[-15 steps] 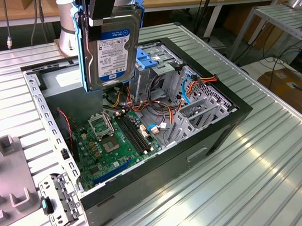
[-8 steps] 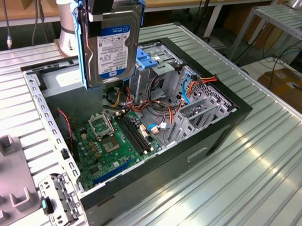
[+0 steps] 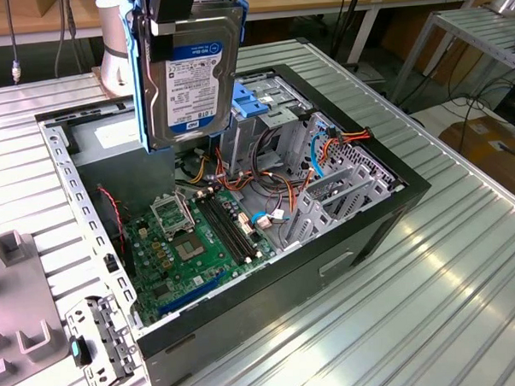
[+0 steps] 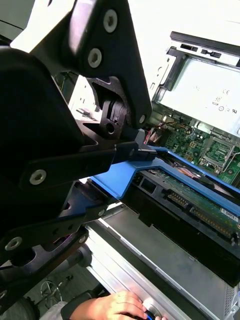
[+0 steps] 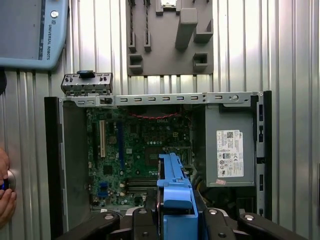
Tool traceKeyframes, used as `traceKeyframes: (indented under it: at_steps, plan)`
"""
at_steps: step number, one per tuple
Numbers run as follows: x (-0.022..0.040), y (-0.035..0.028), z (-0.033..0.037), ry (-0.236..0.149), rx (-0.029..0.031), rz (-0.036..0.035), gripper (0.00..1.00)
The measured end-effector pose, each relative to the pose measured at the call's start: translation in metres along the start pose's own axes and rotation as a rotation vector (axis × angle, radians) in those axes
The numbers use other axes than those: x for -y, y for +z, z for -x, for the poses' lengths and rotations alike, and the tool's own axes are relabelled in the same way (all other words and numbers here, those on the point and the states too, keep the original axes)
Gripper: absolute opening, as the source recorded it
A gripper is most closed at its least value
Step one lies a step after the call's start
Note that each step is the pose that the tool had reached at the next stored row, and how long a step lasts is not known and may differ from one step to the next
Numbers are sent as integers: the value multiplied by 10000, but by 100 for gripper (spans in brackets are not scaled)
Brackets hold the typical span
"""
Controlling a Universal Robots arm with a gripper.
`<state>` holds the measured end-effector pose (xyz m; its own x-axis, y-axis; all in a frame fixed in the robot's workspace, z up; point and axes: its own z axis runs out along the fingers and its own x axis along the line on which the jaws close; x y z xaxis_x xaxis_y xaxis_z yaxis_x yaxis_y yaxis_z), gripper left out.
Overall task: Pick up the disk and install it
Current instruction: 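Insert the disk into the insertion slot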
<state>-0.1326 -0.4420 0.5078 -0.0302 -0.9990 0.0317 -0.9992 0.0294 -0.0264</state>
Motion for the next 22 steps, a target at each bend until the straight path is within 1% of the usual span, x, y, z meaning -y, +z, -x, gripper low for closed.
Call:
traceKeyframes:
  at_steps: [3,7,11,20,22]
  plan:
    - [7,0,0,-1,1,0,37]
    - [52,2,1,0,1,-1,37]
    - [127,3,4,0,1,0,37]
    - [374,9,11,0,0,0,37]
    - [390,10,10,0,1,0,37]
